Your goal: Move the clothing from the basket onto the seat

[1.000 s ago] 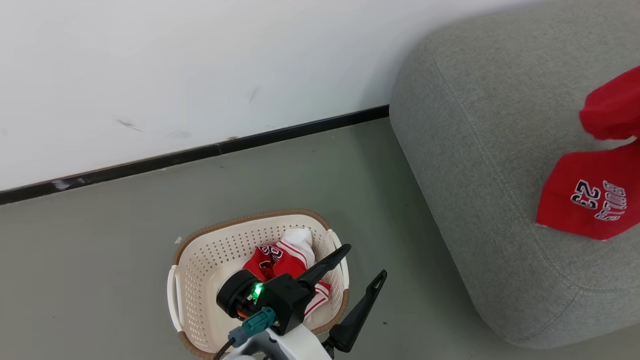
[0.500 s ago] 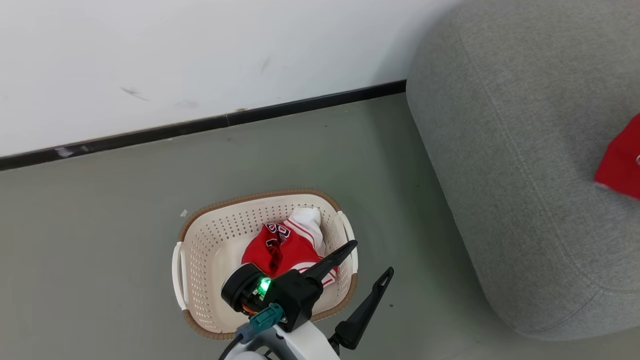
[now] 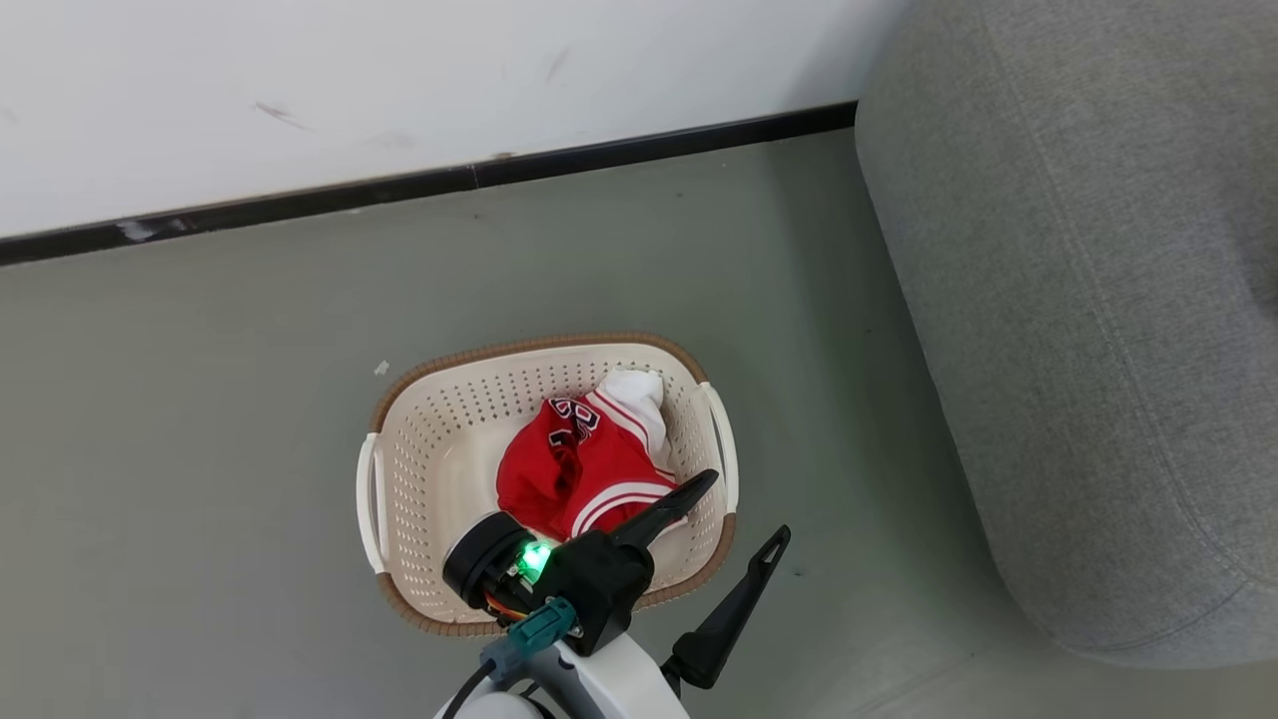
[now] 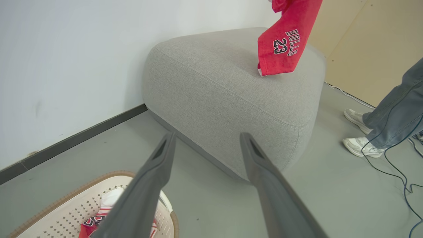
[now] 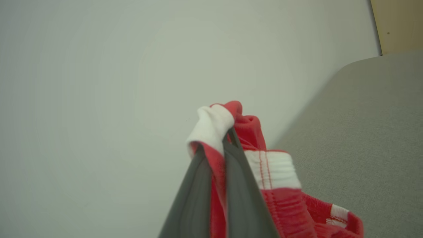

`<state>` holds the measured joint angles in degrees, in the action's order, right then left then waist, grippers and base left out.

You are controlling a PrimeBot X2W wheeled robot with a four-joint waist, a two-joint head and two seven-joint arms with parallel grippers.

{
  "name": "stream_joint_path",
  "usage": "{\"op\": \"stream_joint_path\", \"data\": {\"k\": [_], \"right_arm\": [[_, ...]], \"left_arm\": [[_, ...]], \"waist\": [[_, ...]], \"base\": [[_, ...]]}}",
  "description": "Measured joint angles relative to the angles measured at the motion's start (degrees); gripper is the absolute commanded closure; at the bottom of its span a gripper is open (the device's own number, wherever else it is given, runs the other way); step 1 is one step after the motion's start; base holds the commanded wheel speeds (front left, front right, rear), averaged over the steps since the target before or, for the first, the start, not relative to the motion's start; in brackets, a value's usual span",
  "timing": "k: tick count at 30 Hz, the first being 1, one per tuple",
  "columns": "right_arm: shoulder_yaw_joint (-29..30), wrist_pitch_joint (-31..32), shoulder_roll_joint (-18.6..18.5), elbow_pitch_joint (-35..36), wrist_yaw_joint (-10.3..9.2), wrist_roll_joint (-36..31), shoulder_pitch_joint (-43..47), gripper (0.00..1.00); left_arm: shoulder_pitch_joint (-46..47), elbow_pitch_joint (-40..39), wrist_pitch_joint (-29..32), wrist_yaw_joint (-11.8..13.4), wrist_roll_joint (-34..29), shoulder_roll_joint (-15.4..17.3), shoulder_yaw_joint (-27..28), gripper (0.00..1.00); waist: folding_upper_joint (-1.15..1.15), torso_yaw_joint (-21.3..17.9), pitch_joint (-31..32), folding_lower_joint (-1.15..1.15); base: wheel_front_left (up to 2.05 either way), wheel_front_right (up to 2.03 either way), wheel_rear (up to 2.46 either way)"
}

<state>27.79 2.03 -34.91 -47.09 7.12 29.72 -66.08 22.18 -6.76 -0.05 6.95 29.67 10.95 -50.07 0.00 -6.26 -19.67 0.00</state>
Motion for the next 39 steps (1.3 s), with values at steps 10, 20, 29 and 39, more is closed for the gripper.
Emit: {"op": "stream_joint_path", "data": {"k": [10,20,29,39], "right_arm": [[1.08,-1.08,0.49,-4.9,0.01,-1.0,-0.1,1.0],[0.98,-3.38,4.46,-9.21,0.01,-1.02,2.74,1.0],[1.09,-6.12,7.03,-12.25,0.01,-0.49,4.26,1.0],[0.02,-8.75,10.29,-14.47,0.01,-0.62,5.11,0.75]], "left_arm": [[0.82,-0.8,1.67,0.57,-0.32,0.53,-0.03,0.0],[2.13,-1.72,3.53,1.01,-1.07,1.41,-0.22,0.0],[3.39,-2.25,4.03,1.59,-1.56,1.67,0.49,0.0],[4.8,-2.41,4.01,2.33,-2.07,1.88,1.75,0.0]], "waist": [[0.0,1.05,-3.4,0.0],[0.0,1.19,-7.37,0.0],[0.0,0.59,-10.33,0.0],[0.0,-0.51,-12.53,0.0]], "base": [[0.0,0.0,0.0],[0.0,0.0,0.0],[0.0,0.0,0.0],[0.0,0.0,0.0]]}}
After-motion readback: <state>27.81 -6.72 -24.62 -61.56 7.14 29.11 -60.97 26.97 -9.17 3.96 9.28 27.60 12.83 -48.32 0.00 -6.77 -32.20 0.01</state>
